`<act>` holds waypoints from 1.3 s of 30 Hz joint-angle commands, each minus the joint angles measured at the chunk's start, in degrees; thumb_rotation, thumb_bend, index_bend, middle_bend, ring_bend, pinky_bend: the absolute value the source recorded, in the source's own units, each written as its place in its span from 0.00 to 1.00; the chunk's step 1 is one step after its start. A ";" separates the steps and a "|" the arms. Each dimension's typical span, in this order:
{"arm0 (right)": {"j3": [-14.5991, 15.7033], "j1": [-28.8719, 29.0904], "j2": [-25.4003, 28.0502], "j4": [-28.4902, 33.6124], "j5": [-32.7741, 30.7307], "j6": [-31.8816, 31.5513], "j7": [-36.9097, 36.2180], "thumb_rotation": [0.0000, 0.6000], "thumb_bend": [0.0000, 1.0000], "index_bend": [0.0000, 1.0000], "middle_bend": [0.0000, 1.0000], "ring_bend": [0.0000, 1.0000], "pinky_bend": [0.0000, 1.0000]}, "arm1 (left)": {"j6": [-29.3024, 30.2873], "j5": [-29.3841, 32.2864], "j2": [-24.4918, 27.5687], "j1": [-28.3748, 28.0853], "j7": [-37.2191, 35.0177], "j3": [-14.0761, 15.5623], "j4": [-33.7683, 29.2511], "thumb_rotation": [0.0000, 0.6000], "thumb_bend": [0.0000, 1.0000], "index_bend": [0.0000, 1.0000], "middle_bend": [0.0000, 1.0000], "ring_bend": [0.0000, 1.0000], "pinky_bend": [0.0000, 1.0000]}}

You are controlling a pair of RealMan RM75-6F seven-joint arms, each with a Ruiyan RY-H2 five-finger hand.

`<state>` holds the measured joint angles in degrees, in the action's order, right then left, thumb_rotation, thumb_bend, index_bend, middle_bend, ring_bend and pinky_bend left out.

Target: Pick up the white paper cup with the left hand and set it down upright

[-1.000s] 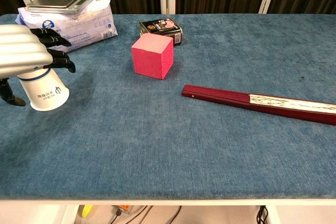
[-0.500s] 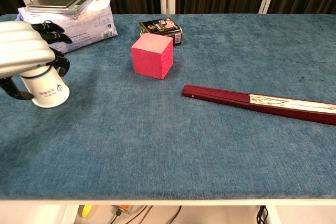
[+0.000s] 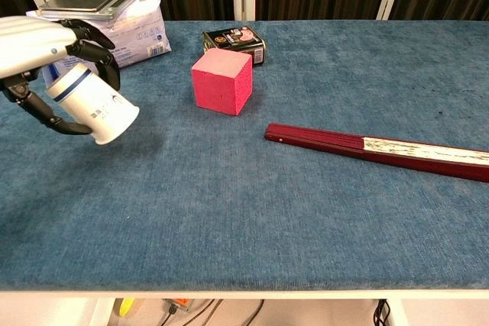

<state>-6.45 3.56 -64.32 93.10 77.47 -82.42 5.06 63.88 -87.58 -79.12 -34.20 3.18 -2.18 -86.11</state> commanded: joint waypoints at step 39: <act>0.13 0.64 -1.40 -2.17 0.30 0.61 -1.14 1.00 0.24 0.00 0.00 0.00 0.00 | 3.19 -5.01 -7.28 1.27 -28.09 3.27 20.02 1.00 0.19 0.11 0.17 0.00 0.02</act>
<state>-6.32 4.20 -65.71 90.93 77.78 -81.81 3.93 67.06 -92.29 -88.10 -32.68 -32.74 1.19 -62.44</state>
